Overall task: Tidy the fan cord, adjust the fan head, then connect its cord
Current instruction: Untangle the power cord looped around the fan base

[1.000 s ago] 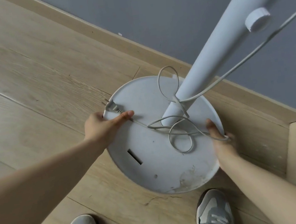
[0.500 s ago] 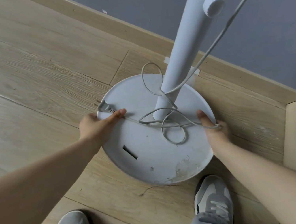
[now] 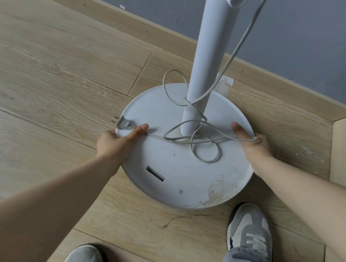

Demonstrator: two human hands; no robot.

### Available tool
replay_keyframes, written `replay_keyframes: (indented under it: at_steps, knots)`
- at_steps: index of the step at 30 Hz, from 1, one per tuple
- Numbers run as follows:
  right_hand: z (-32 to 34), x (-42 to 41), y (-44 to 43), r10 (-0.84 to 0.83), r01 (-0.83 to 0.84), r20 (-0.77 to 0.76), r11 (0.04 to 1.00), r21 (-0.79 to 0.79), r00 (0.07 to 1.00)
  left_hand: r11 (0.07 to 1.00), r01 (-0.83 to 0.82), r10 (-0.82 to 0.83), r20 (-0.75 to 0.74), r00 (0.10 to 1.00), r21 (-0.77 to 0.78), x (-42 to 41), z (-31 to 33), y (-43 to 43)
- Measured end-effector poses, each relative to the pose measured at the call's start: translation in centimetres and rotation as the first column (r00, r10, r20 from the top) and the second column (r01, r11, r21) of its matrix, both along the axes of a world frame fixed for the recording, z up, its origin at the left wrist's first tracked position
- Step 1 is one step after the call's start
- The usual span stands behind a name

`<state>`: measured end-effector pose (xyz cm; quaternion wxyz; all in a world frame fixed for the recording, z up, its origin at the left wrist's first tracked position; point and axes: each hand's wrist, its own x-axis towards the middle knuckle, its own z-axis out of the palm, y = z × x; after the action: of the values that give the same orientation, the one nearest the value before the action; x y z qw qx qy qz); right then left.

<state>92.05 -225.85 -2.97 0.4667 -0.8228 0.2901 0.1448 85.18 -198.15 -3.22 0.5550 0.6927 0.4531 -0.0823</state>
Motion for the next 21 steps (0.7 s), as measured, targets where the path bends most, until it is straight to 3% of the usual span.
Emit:
replay_keyframes:
  at_steps: [4,8,21]
  knots:
    - [0.12,0.59,-0.39,0.059,-0.059,-0.012,0.998,-0.014,0.998,1.000,-0.008,0.008,-0.015,1.000,-0.018,-0.06,0.03,-0.37]
    - [0.12,0.63,-0.40,0.045,-0.044,0.034,0.999,-0.033,0.998,0.996,-0.073,0.074,-0.003,0.997,0.058,0.04,0.31,-0.87]
    - [-0.54,0.14,-0.26,0.046,-0.035,0.115,0.995,-0.094,0.992,0.997,-0.011,0.010,0.013,1.000,0.078,0.30,-0.04,-0.69]
